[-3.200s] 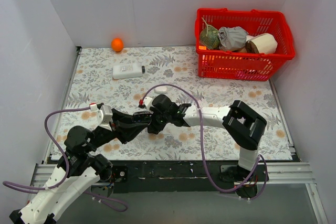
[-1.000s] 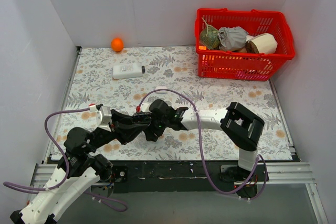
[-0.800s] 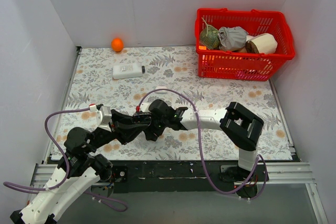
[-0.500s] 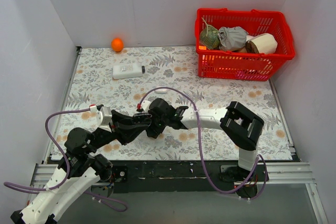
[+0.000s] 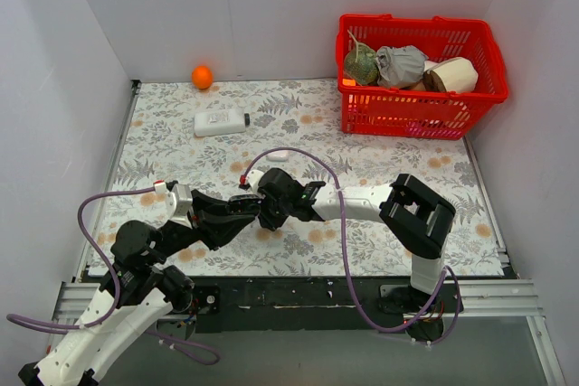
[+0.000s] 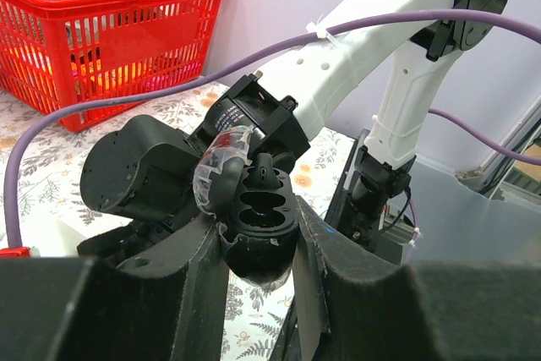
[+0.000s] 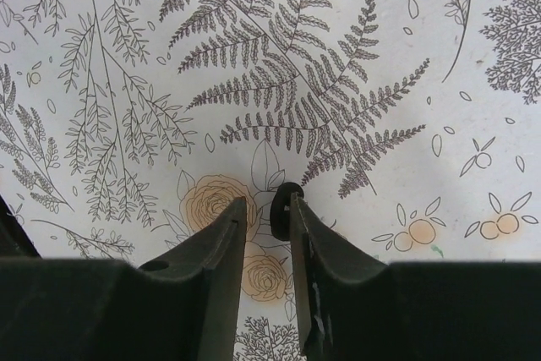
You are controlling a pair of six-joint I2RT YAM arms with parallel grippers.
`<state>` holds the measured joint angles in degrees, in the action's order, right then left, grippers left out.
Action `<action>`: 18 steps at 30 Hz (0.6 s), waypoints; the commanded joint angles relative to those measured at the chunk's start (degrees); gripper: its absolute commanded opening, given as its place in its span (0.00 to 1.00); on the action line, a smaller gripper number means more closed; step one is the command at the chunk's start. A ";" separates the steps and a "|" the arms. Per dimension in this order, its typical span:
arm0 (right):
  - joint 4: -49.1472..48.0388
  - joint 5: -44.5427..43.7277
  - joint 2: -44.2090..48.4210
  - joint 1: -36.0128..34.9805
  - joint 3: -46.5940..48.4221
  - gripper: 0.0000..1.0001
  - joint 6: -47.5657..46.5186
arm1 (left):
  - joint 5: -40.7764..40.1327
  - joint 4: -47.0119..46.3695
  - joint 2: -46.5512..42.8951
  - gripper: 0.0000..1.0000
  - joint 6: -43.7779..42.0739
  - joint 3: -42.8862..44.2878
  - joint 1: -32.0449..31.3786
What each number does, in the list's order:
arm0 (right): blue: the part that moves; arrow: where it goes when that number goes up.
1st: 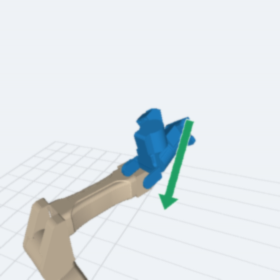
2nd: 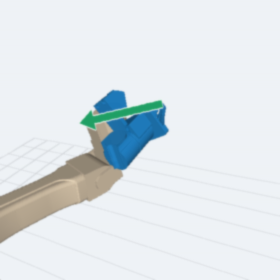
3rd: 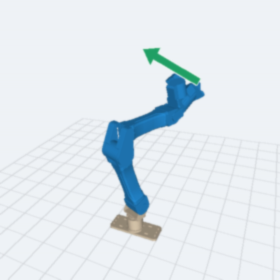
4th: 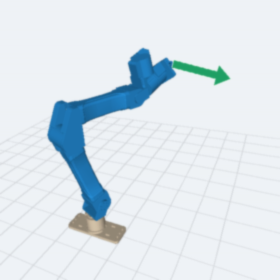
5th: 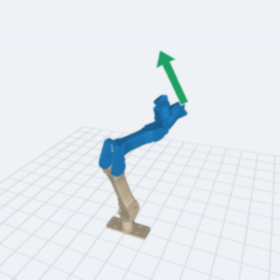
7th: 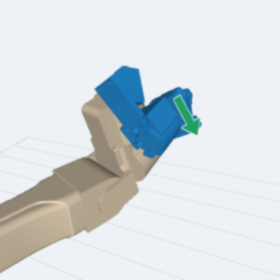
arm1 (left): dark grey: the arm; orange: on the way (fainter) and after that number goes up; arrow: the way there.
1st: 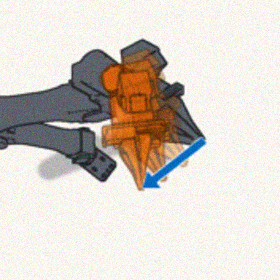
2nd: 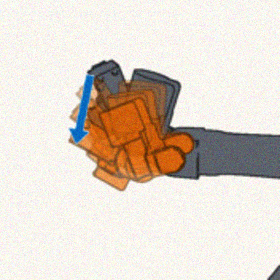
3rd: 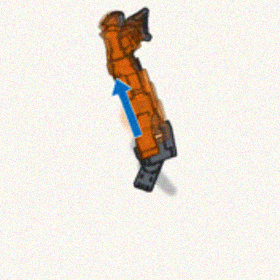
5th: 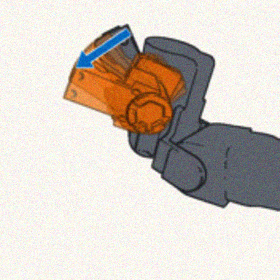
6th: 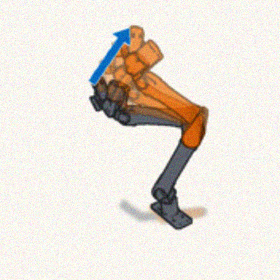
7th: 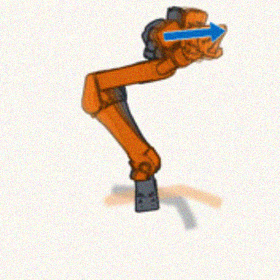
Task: Insert the wireless bluetooth earbuds into the charging case
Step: Pick up the earbud from the center of the board.
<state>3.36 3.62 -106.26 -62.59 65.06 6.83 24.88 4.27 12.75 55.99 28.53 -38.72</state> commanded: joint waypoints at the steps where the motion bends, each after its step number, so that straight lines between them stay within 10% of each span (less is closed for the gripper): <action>1: 1.56 -1.95 -1.06 0.45 1.83 0.31 0.55 | 0.25 -0.58 -0.54 0.00 0.53 -0.41 0.14; 8: 2.44 -3.26 -1.67 0.89 1.74 0.03 0.99 | 0.25 -0.67 -0.63 0.00 0.70 -0.67 0.14; 18: -2.83 -2.47 14.47 4.84 -9.06 0.01 4.07 | -0.36 -0.67 -0.89 0.00 0.18 -0.15 0.14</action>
<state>2.66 1.54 -101.45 -60.03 59.64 9.13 24.86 4.29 12.40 56.40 27.99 -38.72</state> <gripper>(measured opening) 0.032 0.291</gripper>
